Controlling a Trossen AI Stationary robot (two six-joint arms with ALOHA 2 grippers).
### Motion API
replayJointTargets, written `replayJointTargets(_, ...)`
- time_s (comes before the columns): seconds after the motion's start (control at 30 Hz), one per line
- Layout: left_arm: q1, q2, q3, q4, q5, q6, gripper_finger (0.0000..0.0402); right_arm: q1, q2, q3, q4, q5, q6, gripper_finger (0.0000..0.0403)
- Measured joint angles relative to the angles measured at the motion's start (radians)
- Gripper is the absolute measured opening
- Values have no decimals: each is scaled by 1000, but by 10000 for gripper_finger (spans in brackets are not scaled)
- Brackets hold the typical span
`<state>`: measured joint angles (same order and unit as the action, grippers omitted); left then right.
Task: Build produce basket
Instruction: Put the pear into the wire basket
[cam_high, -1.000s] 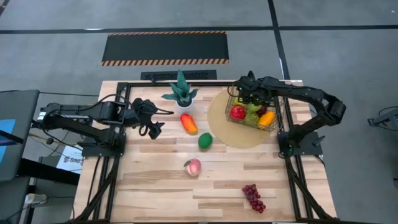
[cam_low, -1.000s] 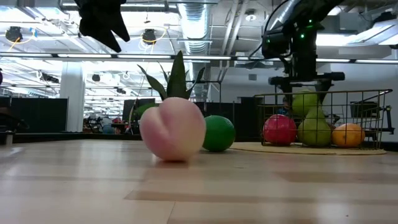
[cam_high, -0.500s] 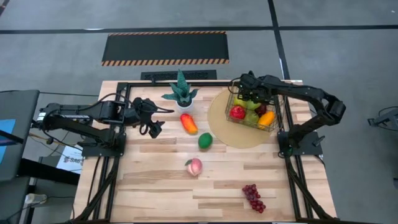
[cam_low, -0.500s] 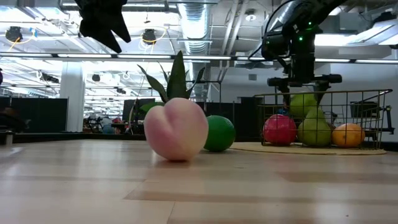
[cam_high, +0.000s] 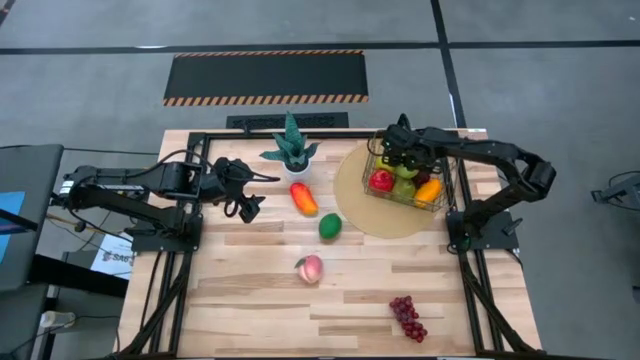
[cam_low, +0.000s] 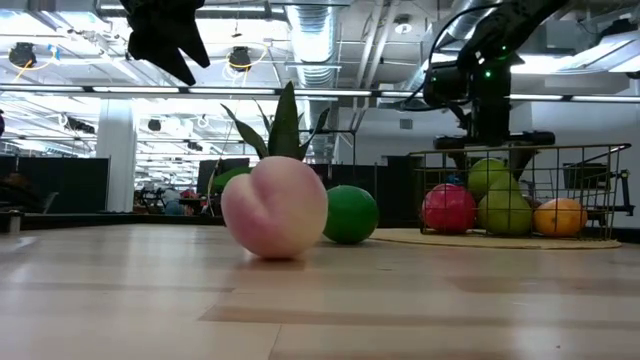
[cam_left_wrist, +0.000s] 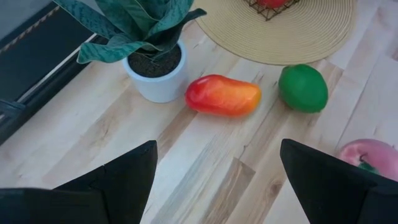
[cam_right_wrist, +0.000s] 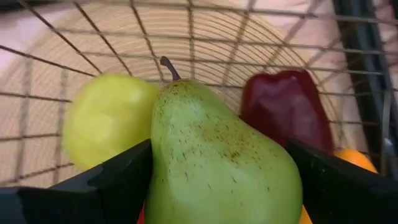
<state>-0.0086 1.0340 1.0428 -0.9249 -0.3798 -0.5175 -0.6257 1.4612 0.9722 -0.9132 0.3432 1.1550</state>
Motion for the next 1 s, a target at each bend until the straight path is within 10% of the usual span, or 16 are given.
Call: replayJointTargets(1.0,0,0,0,-7,-20,-14,327,-32,-1,0,18,-114,-163,399)
